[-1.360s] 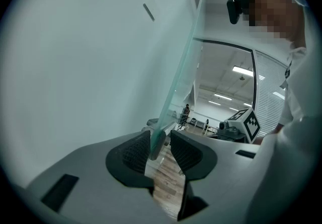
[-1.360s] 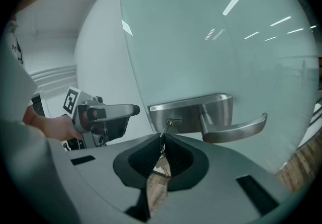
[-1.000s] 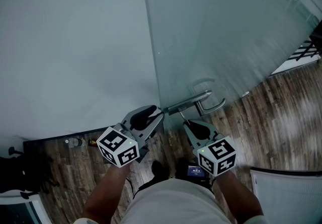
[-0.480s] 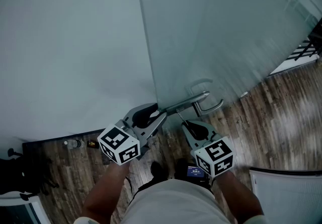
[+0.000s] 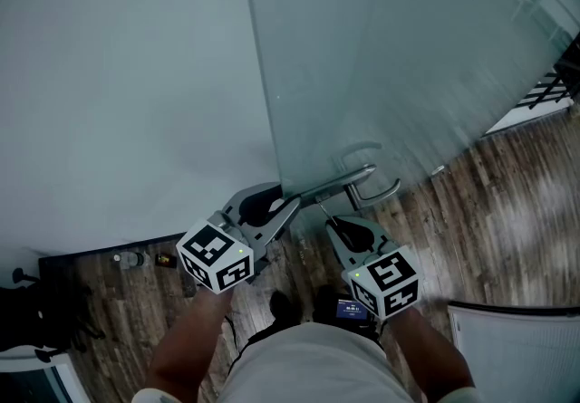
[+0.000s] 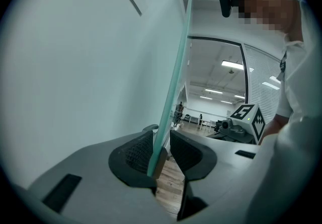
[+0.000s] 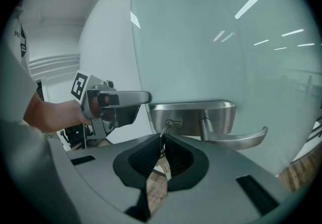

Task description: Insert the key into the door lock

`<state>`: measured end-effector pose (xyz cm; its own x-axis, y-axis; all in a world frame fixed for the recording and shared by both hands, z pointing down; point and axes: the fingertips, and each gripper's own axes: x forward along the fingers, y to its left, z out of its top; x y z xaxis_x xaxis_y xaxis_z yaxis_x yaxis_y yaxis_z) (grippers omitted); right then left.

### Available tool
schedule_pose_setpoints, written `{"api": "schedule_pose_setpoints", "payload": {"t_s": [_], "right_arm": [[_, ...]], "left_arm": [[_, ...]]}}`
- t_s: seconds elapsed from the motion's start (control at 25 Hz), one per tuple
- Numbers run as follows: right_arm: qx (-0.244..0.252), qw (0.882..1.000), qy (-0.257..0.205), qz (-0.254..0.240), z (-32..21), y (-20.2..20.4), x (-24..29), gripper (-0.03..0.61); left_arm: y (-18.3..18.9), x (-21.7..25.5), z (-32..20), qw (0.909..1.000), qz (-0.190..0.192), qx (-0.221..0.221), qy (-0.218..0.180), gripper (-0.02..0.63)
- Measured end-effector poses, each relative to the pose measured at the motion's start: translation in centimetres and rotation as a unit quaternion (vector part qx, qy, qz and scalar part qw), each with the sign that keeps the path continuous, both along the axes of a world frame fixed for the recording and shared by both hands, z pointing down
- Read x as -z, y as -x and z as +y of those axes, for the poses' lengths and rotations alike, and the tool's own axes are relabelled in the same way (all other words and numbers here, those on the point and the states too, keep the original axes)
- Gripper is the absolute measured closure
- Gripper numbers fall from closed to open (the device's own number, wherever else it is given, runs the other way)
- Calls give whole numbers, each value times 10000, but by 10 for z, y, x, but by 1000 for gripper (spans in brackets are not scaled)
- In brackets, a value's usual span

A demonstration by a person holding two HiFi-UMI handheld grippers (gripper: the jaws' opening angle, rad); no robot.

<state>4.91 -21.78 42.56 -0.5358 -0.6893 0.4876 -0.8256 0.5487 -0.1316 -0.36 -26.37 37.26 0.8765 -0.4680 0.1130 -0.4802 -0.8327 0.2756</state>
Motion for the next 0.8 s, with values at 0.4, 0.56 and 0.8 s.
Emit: {"api": "schedule_pose_setpoints", "payload": {"t_s": [0.4,0.56,0.8], "right_arm": [[-167,9991,-61,378,-3,3,1,551],[-279,9981,-89,534,-3,4,0,551],[-402,9982,-43,450,-4,4,-1,551]], "left_arm": [[1,0,-1,10000,34,44,-50,517],[2,0,-2,9999,71,74,-38,517],[2,1,-3,9998,175,110,-19,517]]}}
